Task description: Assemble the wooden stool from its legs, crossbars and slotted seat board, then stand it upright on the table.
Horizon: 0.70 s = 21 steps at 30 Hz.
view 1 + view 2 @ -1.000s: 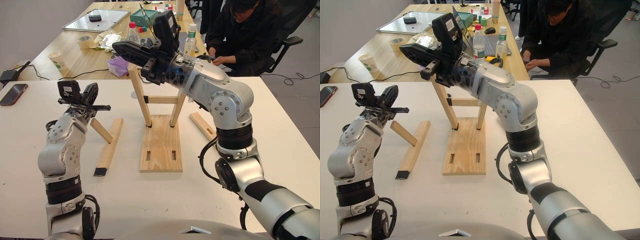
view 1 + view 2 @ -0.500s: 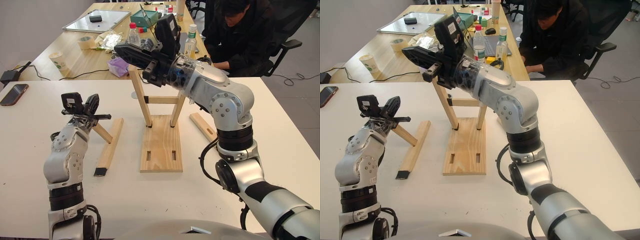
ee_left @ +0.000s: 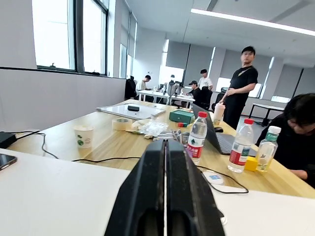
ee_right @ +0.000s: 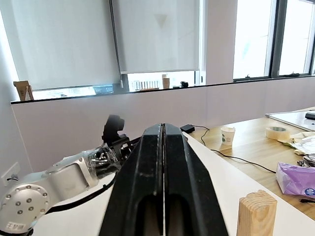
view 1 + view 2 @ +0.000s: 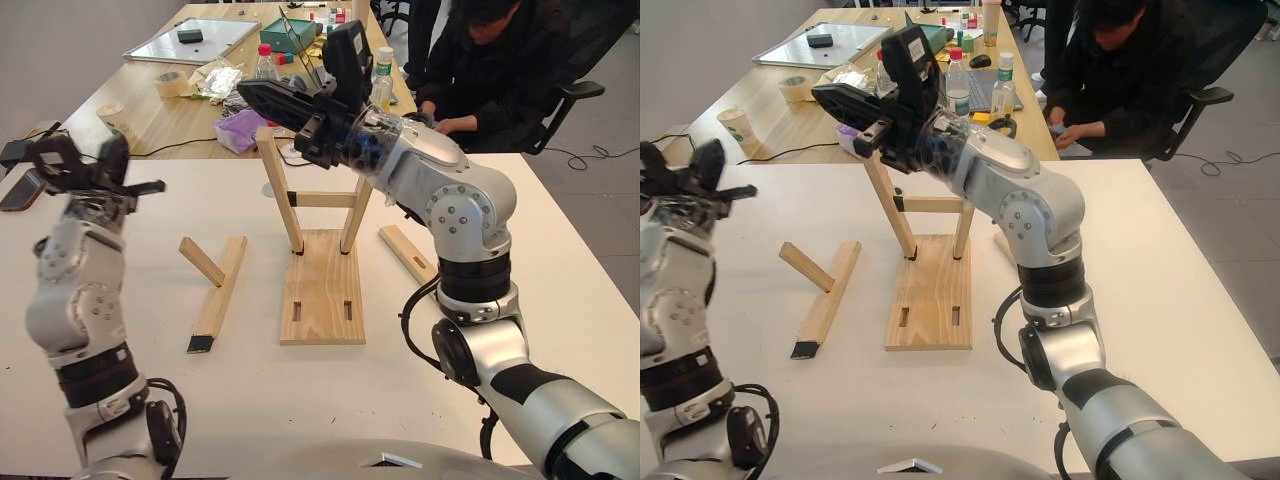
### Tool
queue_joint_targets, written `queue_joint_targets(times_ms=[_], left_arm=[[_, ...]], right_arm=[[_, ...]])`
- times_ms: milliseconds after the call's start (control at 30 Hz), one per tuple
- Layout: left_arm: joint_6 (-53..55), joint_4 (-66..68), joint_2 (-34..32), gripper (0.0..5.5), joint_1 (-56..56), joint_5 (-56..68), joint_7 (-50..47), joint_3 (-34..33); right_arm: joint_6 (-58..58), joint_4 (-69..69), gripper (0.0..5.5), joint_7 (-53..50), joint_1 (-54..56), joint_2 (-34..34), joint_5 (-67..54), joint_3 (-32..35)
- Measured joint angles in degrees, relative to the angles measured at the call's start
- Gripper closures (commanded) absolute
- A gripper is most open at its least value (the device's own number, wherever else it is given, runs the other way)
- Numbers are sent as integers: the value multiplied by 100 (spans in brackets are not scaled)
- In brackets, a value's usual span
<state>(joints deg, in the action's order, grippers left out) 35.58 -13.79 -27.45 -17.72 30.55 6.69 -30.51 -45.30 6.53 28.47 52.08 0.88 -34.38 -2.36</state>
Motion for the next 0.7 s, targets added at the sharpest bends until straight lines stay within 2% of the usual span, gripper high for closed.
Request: queue_joint_targets(times_ms=[67, 167, 333, 600, 700], left_arm=[[680, 69, -300, 507, 413, -21, 74, 8], [2006, 2, -810, 459, 1317, -95, 324, 499], [3654, -882, -1059, 390, 1572, 325, 647, 1119], [4633, -1618, -1071, 277, 1753, 485, 784, 1442], [4649, -1621, -1072, 273, 1841, 402, 784, 1498]], right_arm=[[1, 24, 550, -24, -6, 1, 0, 25], [13, 87, 550, -236, -24, 21, 4, 244], [587, 172, 550, -873, -27, 385, 450, 811], [1144, 241, 550, -1273, -23, 923, 757, 1353], [1155, 242, 550, -1311, -28, 925, 760, 1345]])
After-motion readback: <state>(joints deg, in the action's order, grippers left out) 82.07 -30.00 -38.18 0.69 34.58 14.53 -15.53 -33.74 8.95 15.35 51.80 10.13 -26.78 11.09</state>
